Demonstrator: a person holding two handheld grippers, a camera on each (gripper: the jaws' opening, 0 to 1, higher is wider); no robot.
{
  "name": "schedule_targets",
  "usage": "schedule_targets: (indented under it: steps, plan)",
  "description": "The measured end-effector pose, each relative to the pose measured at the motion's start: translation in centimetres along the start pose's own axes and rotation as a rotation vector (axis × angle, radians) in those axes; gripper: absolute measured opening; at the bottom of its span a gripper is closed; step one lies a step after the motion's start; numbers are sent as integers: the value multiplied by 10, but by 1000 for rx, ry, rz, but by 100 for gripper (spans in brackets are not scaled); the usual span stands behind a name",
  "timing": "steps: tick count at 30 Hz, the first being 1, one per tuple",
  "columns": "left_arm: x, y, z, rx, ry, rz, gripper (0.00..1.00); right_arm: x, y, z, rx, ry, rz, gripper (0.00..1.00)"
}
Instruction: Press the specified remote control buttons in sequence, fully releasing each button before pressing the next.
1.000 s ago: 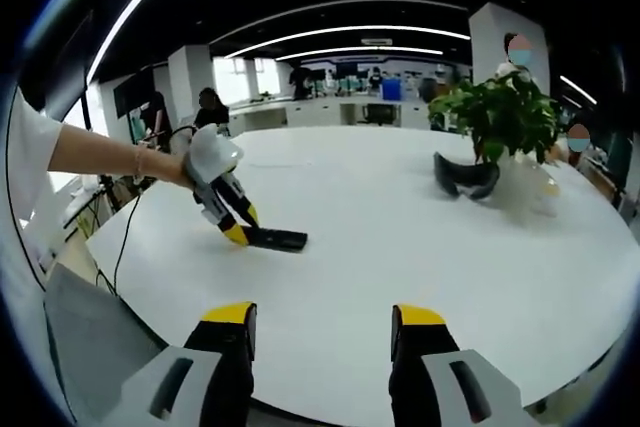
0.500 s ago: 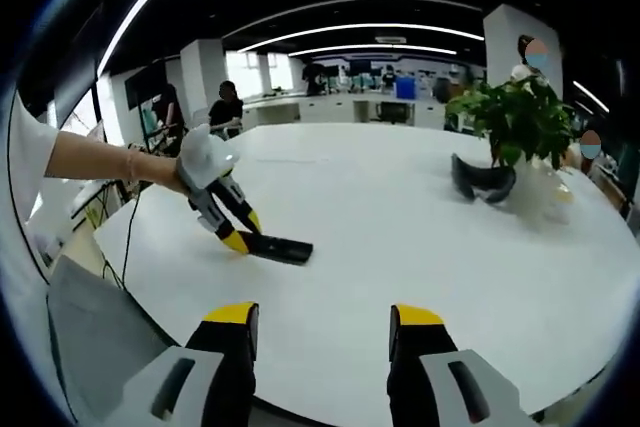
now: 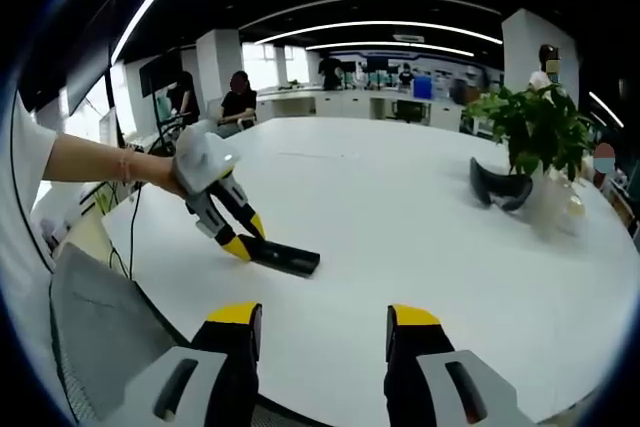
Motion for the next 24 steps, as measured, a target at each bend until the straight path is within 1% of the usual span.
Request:
schedule_targets:
  steps: [9, 14, 19, 24]
  plan:
    - [22, 4, -2, 14, 0, -7, 24, -6, -1, 5, -16, -28, -26, 46]
    - [35, 6, -3, 15, 0, -4, 24, -12, -2, 9, -36, -51, -56, 46]
    - [48, 7, -4, 17, -1, -3, 24, -16, -3, 13, -50, -75, -78, 43]
    - [60, 9, -5, 18, 3, 0, 24, -21, -3, 18, -69, -92, -104, 46]
Point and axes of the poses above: the point that each gripper's makers call its tool centre point, and the gripper's own axes: z roughly forward along the fingers, x roughly to its right, y roughly out of its underside, the point moved 8 cm from there along -z, roughly backward along the fingers, and after that the axes turned 2 degrees about -x, right-handed, at the moved point
